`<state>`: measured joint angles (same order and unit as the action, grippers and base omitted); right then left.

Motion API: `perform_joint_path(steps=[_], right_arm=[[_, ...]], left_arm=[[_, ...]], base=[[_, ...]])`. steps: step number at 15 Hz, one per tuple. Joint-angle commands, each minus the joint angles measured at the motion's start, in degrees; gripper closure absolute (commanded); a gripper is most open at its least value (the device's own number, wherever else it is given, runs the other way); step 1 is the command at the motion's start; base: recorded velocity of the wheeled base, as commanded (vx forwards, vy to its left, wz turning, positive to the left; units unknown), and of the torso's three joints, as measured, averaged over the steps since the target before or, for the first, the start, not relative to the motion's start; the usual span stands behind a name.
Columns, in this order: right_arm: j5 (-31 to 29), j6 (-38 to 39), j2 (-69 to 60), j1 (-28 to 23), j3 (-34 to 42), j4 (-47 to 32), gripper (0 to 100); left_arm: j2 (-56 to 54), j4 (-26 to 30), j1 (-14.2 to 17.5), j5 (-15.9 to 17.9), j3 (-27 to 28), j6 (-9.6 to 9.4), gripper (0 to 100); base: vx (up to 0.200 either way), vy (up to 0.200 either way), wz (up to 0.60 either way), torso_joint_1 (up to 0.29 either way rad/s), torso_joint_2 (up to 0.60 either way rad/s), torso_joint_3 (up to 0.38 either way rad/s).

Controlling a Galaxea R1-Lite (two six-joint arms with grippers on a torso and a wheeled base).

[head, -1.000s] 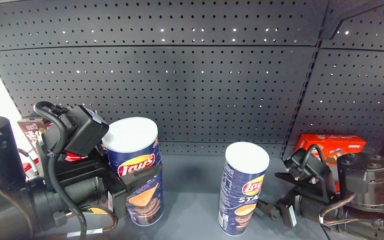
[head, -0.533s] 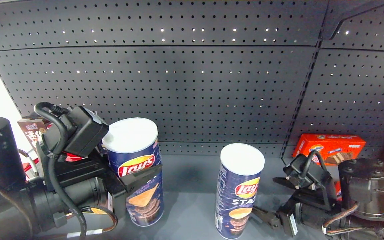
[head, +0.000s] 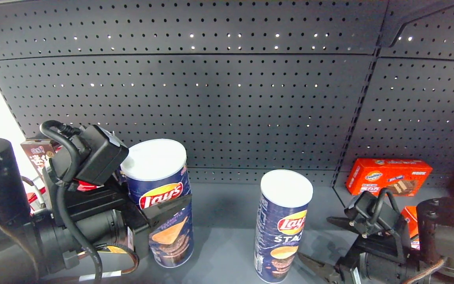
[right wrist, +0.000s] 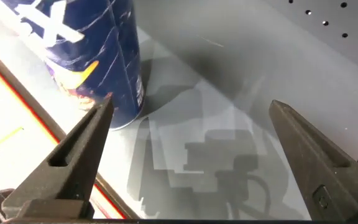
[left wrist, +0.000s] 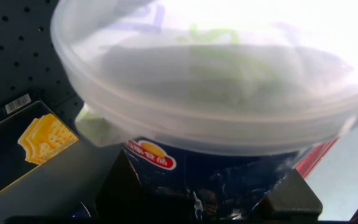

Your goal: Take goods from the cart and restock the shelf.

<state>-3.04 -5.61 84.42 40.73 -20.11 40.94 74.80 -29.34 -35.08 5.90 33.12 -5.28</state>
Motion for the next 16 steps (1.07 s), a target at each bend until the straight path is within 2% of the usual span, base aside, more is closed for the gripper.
perform_joint_path(steps=[1, 3, 5, 16], right_arm=[[0.0, 0.0, -0.6, -2.5, -0.2, 0.0, 0], [0.2, 0.0, 1.0, -4.8, -2.0, 0.0, 0], [0.3, 0.0, 3.0, -5.0, -4.1, 0.0, 0], [0.0, 0.0, 3.2, 0.8, -3.3, 0.0, 0]], left_arm=[[0.0, 0.0, 0.0, 0.0, -0.2, 0.01, 100], [0.1, 0.0, 0.0, 0.0, 0.0, 0.01, 100], [0.1, 0.0, 0.0, 0.0, 0.0, 0.01, 100], [-0.1, 0.0, 0.0, 0.0, -0.3, 0.01, 100]], base=[[0.0, 0.0, 0.0, 0.0, 0.0, 0.0], [0.0, 0.0, 0.0, 0.0, 0.0, 0.0], [0.0, 0.0, 0.0, 0.0, 0.0, 0.0], [0.0, 0.0, 0.0, 0.0, 0.0, 0.0]])
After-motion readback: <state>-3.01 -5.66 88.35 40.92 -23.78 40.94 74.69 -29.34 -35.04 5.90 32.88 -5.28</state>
